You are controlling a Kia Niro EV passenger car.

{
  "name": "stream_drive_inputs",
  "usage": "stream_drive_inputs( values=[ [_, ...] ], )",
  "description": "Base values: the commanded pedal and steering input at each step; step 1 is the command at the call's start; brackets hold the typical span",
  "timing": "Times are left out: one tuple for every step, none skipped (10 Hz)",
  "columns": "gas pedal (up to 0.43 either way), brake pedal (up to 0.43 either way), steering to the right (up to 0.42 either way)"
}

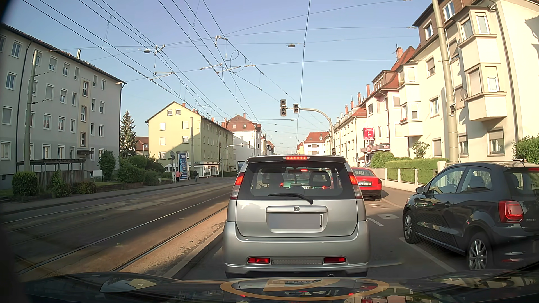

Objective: Follow the waypoints while adhering to traffic rules and regulations

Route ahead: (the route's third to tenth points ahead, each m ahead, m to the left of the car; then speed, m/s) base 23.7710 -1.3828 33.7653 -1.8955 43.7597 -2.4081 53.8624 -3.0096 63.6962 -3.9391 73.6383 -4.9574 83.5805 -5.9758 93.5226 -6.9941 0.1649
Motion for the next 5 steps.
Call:
stream_drive_inputs(
  values=[
    [0.000,0.128,-0.002],
    [0.000,0.134,-0.001],
    [0.000,0.134,-0.002],
    [0.000,0.140,-0.002],
    [0.000,0.146,-0.002]
  ],
)
